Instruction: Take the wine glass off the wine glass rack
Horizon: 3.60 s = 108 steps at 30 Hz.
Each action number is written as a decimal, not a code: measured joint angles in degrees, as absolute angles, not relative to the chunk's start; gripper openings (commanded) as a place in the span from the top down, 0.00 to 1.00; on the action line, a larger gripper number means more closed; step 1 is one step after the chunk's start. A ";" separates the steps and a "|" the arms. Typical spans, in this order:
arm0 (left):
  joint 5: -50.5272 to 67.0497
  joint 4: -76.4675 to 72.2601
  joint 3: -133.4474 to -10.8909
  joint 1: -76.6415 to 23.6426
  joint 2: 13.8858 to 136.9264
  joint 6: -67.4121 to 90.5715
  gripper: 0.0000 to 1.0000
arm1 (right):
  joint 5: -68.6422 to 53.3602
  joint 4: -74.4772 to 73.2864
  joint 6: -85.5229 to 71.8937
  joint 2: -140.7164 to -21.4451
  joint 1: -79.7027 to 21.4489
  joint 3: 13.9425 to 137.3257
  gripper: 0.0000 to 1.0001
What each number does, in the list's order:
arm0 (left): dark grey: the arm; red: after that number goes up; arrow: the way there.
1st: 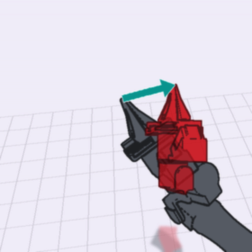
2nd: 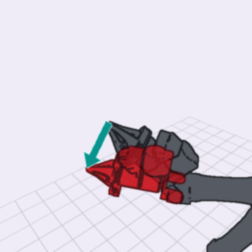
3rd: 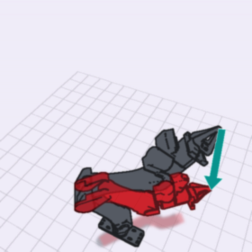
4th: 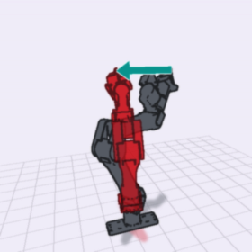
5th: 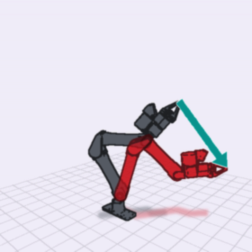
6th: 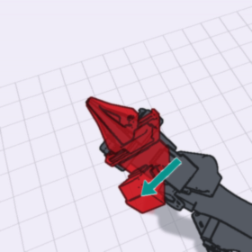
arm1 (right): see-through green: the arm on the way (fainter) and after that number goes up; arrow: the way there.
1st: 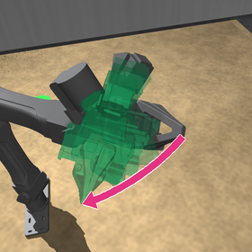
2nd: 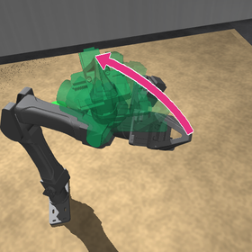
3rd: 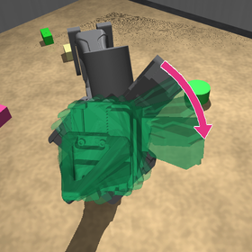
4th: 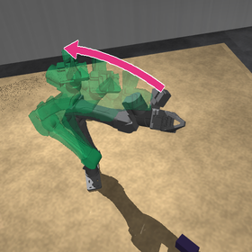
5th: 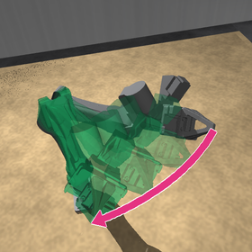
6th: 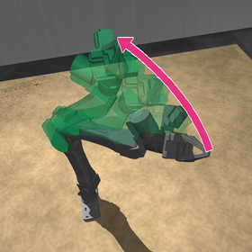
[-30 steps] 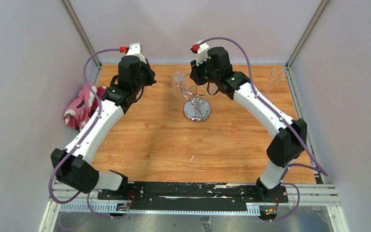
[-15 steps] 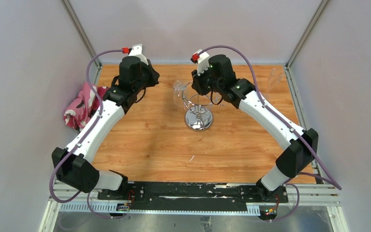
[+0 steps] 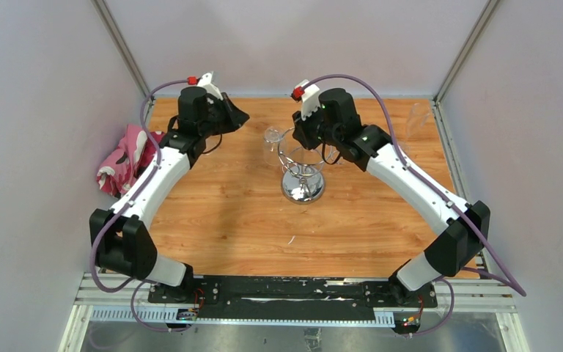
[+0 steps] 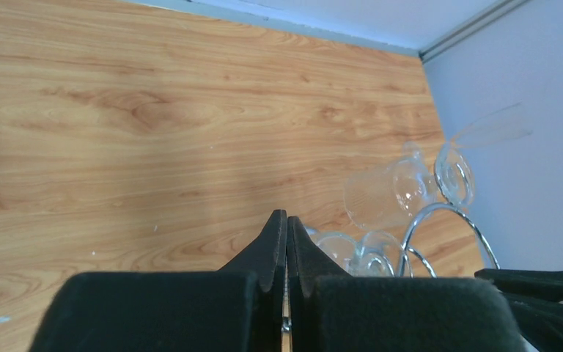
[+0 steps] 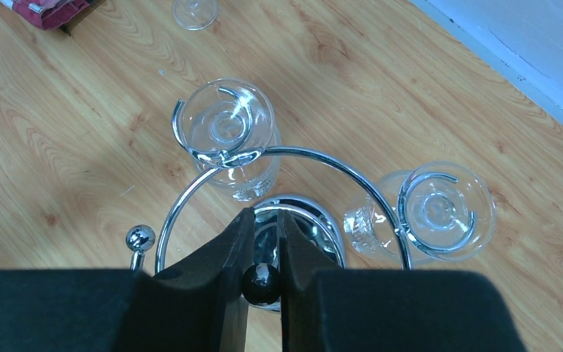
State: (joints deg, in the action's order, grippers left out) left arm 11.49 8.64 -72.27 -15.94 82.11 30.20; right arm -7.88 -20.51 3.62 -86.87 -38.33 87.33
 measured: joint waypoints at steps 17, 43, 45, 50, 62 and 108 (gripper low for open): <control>41.95 -8.01 -68.20 -7.31 88.71 41.82 0.65 | -7.18 -12.45 4.27 -81.71 -38.63 85.21 0.32; 58.98 -9.54 -70.17 -9.74 94.74 40.42 0.64 | -1.43 -5.45 3.07 -73.17 -38.63 77.93 0.36; 58.92 -9.78 -70.17 -10.02 94.78 40.42 0.65 | -1.41 -5.37 2.96 -73.17 -38.63 77.91 0.36; 58.81 -9.82 -70.17 -10.50 95.09 40.45 0.66 | -1.28 -4.67 2.87 -73.12 -38.63 77.36 0.36; 58.83 -10.31 -69.32 -11.11 96.07 41.65 0.76 | -1.19 -3.05 2.85 -73.12 -38.63 76.27 0.37; 58.13 -8.84 -68.55 -10.02 95.68 60.47 1.00 | -1.52 3.40 1.34 -69.87 -38.63 71.13 0.35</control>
